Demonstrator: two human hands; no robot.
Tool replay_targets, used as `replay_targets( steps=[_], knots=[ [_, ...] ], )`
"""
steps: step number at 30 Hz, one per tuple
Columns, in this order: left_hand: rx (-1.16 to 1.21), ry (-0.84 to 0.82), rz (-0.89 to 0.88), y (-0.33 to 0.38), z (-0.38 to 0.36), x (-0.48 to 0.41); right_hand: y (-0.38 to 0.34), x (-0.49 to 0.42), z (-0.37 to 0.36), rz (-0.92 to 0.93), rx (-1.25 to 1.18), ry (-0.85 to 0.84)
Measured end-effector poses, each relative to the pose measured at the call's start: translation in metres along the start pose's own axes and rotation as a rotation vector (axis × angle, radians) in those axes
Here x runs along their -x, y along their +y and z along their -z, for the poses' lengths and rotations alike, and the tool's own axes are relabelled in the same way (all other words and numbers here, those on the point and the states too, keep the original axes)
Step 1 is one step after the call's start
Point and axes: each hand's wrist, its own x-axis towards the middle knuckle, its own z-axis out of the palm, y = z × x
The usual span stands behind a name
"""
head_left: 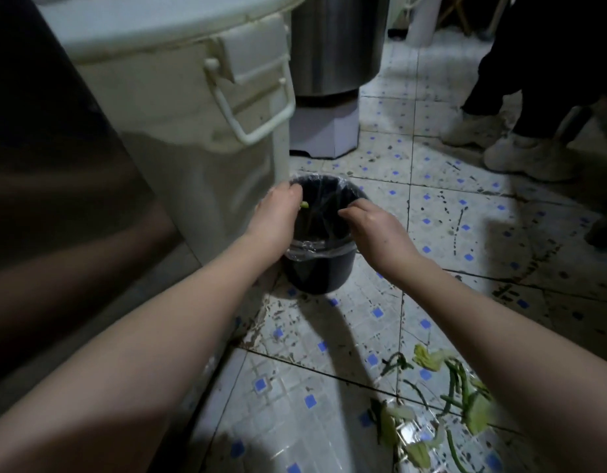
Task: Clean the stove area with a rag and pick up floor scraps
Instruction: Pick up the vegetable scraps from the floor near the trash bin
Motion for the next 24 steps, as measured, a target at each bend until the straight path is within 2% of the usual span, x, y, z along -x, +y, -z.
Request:
replay_targets(
  steps=[7,14,24],
  knots=[
    [0.021,-0.050,0.057,-0.011,-0.020,0.007,-0.004,-0.021,-0.020,-0.073,-0.046,-0.025],
    [-0.104,-0.037,0.005,-0.011,-0.031,0.017,0.002,-0.010,-0.037,-0.088,0.145,-0.137],
    [-0.041,-0.017,-0.096,0.031,-0.043,0.047,0.028,0.050,-0.004,-0.151,0.256,-0.166]
  ],
)
